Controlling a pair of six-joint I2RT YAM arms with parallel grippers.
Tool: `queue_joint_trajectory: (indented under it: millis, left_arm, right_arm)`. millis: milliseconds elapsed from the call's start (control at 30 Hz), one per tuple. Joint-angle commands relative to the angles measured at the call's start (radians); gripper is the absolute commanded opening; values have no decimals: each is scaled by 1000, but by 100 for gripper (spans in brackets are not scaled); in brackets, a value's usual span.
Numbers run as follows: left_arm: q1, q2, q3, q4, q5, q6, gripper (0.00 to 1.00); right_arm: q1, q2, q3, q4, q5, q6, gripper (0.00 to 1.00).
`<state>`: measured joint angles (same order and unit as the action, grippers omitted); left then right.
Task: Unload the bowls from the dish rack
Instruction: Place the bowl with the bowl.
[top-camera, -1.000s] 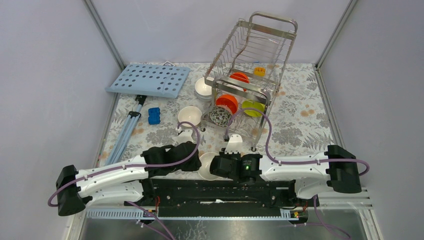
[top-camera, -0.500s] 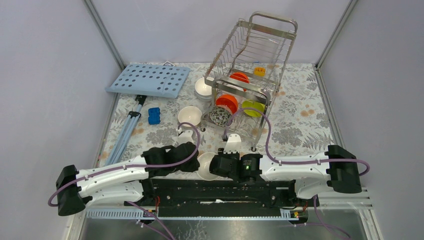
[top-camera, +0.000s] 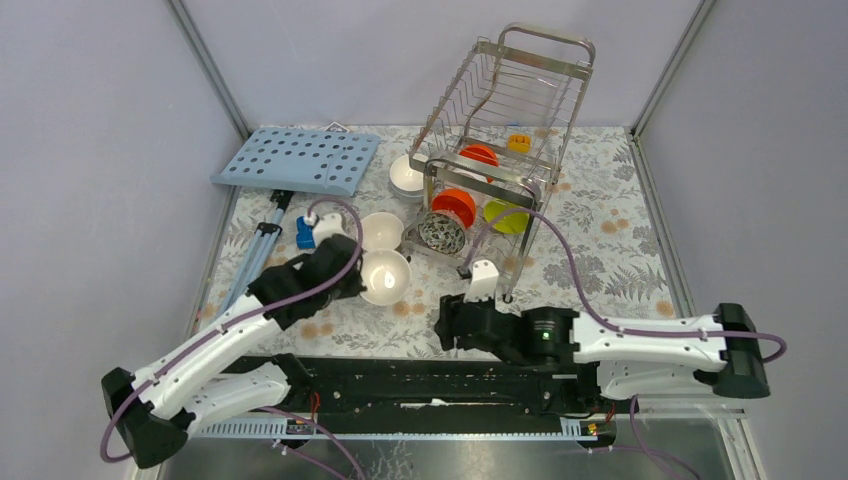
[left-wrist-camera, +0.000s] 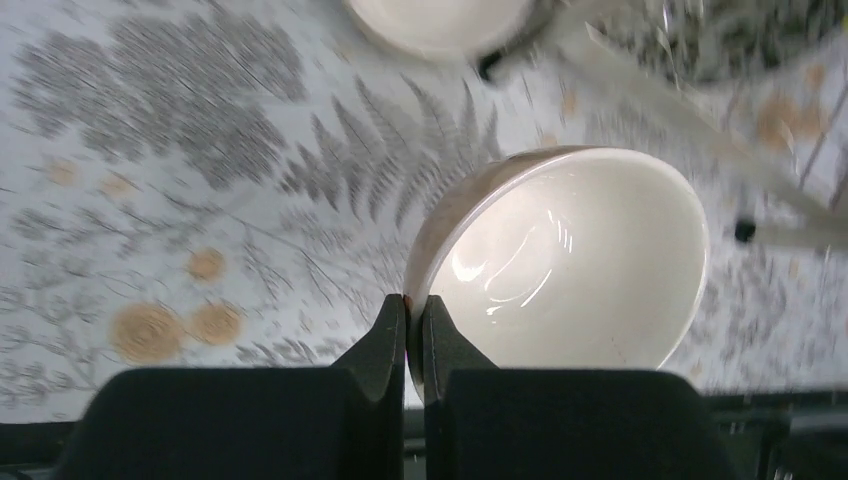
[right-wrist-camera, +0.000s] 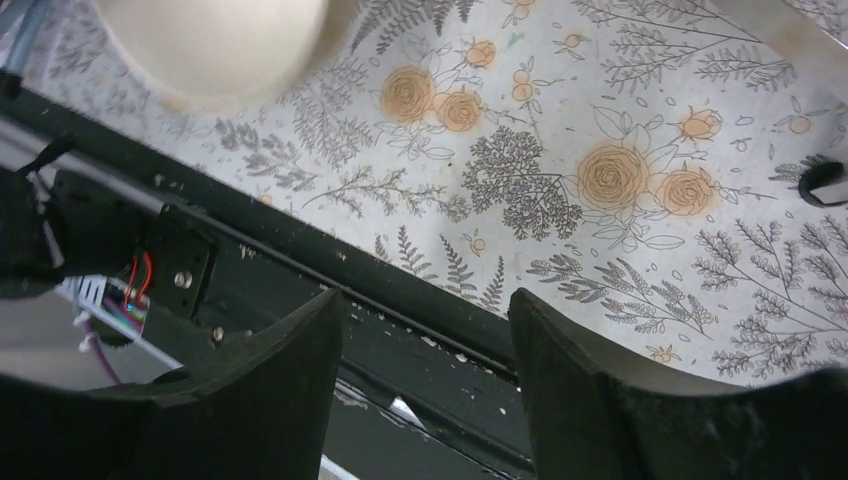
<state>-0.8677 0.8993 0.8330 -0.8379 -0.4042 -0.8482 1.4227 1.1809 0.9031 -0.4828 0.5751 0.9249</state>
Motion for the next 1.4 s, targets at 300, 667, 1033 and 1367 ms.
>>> queue_joint_trajectory:
  millis: [300, 667, 1033, 1367]
  left_arm:
    - [480, 167, 201, 203, 179, 201, 0]
    - [520, 425, 319, 309, 231, 195, 0]
    - [564, 545, 324, 360, 282, 196, 0]
    - [581, 588, 281, 401, 321, 192, 0]
  right_arm:
    - [17, -279, -437, 419, -290, -192, 62]
    - [54, -269, -495, 499, -317, -194, 61]
    - [97, -226, -481, 527, -285, -192, 61]
    - [123, -203, -464, 521, -250, -185, 61]
